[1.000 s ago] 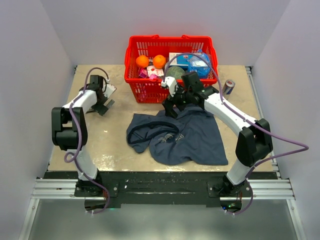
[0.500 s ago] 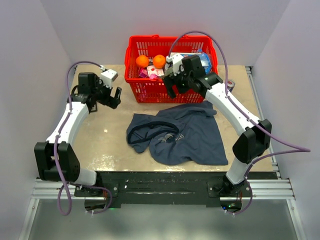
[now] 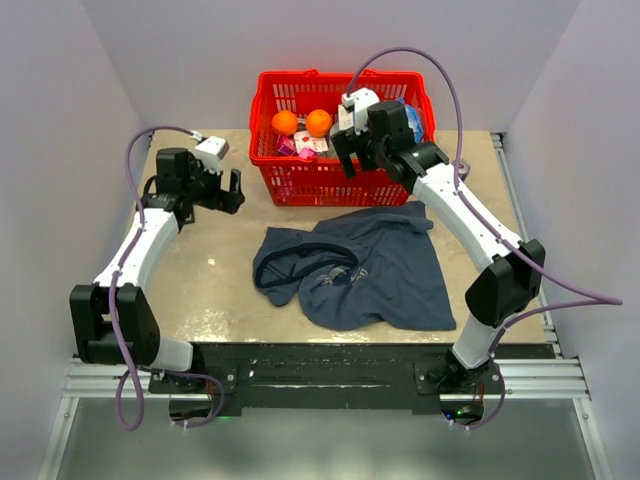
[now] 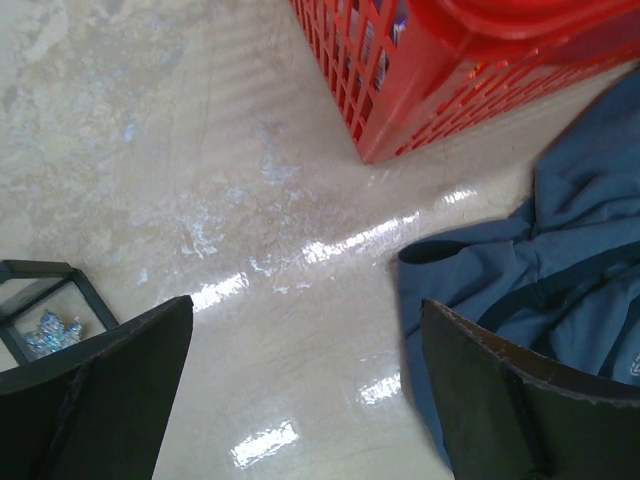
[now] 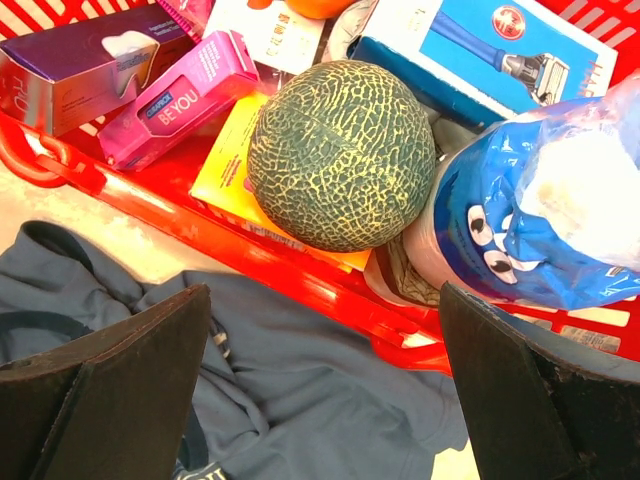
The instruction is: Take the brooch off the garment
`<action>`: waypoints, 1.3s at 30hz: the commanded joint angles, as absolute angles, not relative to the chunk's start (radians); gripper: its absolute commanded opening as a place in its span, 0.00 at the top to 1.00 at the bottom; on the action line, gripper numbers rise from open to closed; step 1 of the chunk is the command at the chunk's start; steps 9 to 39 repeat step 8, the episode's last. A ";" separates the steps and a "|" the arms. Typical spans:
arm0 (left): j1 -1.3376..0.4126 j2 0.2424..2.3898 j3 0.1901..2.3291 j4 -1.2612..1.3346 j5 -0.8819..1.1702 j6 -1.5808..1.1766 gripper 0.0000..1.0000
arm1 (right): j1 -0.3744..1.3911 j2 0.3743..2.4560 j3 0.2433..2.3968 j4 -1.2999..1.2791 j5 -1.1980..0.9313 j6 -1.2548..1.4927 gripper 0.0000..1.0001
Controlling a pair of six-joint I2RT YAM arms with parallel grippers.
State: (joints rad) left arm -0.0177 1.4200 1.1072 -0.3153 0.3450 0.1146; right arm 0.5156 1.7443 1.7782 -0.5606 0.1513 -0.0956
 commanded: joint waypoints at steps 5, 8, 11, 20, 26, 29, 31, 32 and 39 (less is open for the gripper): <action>-0.005 1.437 1.275 -0.256 0.275 0.146 0.00 | 0.514 1.717 1.821 -0.522 0.150 -0.129 0.01; -0.005 1.448 1.307 -0.256 0.265 0.155 0.01 | 0.515 1.707 1.813 -0.523 0.146 -0.135 0.01; -0.005 1.448 1.307 -0.256 0.265 0.155 0.01 | 0.515 1.707 1.813 -0.523 0.146 -0.135 0.01; -0.005 1.448 1.307 -0.256 0.265 0.155 0.01 | 0.515 1.707 1.813 -0.523 0.146 -0.135 0.01; -0.005 1.448 1.307 -0.256 0.265 0.155 0.01 | 0.515 1.707 1.813 -0.523 0.146 -0.135 0.01; -0.005 1.448 1.307 -0.256 0.265 0.155 0.01 | 0.515 1.707 1.813 -0.523 0.146 -0.135 0.01; -0.005 1.448 1.307 -0.256 0.265 0.155 0.01 | 0.515 1.707 1.813 -0.523 0.146 -0.135 0.01; -0.005 1.448 1.307 -0.256 0.265 0.155 0.01 | 0.515 1.707 1.813 -0.523 0.146 -0.135 0.01; -0.005 1.448 1.307 -0.256 0.265 0.155 0.01 | 0.515 1.707 1.813 -0.523 0.146 -0.135 0.01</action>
